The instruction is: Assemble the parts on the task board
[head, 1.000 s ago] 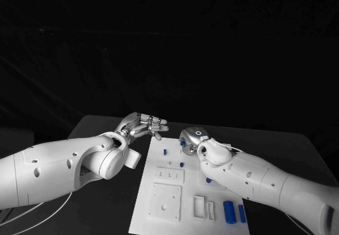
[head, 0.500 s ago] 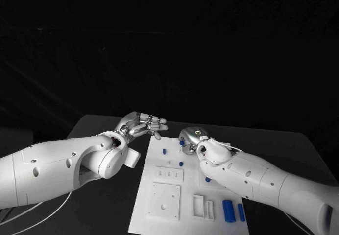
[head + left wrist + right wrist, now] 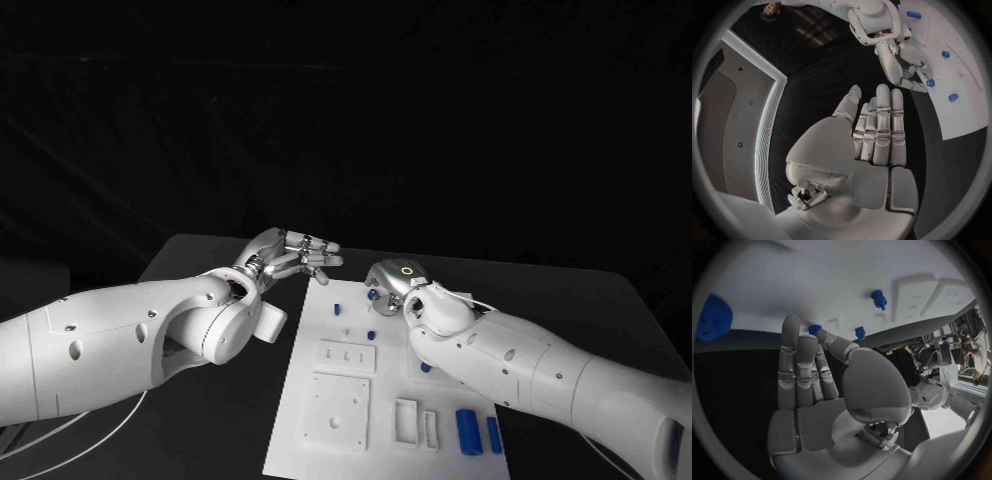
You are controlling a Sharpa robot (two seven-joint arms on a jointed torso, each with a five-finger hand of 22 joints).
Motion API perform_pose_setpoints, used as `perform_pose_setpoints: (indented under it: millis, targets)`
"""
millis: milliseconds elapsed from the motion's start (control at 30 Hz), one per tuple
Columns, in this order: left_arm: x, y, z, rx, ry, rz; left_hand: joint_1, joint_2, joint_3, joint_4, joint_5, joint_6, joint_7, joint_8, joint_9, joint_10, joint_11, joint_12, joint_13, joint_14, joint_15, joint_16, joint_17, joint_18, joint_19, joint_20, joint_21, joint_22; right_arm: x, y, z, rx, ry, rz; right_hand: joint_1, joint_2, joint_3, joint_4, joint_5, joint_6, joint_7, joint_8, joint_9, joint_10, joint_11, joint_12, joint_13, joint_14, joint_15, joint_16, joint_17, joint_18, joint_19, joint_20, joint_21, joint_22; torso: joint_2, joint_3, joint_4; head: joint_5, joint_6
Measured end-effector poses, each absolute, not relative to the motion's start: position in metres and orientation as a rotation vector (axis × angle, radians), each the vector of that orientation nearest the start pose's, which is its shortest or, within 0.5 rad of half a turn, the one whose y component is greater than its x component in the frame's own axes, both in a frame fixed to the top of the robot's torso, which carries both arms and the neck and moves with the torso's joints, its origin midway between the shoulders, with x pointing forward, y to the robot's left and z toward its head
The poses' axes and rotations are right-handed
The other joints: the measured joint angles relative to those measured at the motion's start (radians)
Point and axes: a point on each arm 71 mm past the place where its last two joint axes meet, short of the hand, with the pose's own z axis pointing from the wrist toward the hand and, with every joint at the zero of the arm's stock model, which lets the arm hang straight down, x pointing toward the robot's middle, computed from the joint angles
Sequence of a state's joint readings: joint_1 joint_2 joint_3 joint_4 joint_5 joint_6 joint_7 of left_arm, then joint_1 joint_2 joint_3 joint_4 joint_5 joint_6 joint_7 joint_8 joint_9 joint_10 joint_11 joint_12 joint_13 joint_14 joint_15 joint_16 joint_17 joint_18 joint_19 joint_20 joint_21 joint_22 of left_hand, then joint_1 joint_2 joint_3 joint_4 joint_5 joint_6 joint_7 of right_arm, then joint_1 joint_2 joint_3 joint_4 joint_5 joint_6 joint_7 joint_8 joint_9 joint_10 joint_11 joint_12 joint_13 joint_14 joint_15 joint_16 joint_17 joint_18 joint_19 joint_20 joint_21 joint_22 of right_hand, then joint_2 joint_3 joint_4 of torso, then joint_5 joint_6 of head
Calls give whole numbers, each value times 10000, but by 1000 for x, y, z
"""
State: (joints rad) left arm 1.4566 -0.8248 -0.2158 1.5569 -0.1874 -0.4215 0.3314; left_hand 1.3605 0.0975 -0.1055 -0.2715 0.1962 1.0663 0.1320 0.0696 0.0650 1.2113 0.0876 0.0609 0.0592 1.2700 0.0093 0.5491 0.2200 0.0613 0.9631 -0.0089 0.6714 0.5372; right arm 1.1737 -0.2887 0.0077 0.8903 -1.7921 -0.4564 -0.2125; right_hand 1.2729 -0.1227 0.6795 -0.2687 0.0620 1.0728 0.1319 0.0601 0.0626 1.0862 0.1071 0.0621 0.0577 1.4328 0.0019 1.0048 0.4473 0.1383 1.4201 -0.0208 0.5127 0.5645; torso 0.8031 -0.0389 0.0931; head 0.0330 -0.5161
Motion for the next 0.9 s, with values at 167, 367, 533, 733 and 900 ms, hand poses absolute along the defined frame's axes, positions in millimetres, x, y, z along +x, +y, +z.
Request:
perform_pose_setpoints:
  millis: [167, 367, 533, 733, 900]
  targets:
    - [502, 195, -115, -7572, 14597, -13843, 0, 0, 0, 0, 0, 0, 0, 0, 0, -61, -9, 0, 0, 0, 0, 0, 0, 0, 0, 0, 0, 12, 572, -89, -201, -2579, 14177, 3834, 0, 0, -29, 29, 0, 0, 0, 0, 0, -36, 36, 0, 0, 1, 1, 0, -7, -1, 0, 0, -18, -1, 5, 0, 0, 9, 28]
    - [503, 197, -115, -7583, 14584, -13814, 0, 0, 0, 0, 0, 0, 0, 0, 0, -72, 2, 0, 0, 0, 0, 0, 1, 0, 0, 0, 0, 11, 570, -95, -199, -2446, 14152, 3958, -95, -95, -203, 165, 175, 0, 0, 0, 0, -35, 36, -1, 1, 1, 0, 0, -49, -1, 37, 34, -111, -54, 3, -7, -12, 24, 59]
    - [504, 200, -114, -7606, 14530, -13740, 0, 0, 0, 0, 0, 0, 0, 0, 0, -72, 2, 0, 0, 0, 0, 0, 1, 0, 0, 0, 0, 23, 564, -108, -192, -2234, 14126, 4299, -158, -158, -845, 270, 512, 0, 0, 0, 1, 113, -87, -1, 1, 1, 0, 1, -81, -2, 186, -43, -333, -198, -14, -1, -62, 18, 137]
    - [506, 208, -113, -7629, 14418, -13582, 0, -1, -15, -16, -39, 0, -1, 0, 0, 189, -118, 0, 0, -9, -9, 0, -8, 1, 0, 0, -38, 24, 558, -136, -168, -1598, 13932, 4861, -283, -171, -1319, 321, 786, 172, -96, 0, 1, 729, -213, -2, 2, -21, -65, 1, -94, -7, 309, -95, -425, -274, -45, 30, -214, 9, 257]
    - [507, 212, -112, -7599, 14361, -13489, 0, -1, -28, -28, -39, 5, -5, 0, 0, 398, -182, 0, 0, -37, -37, 0, -7, 0, 0, 0, -37, 33, 556, -168, -157, -1052, 13963, 4916, -292, -181, -1857, 369, 1244, 204, -127, 0, 13, 1431, -406, -3, 23, -23, -231, 1, -110, -17, 417, -168, -512, -335, -96, 73, -345, 0, 334]
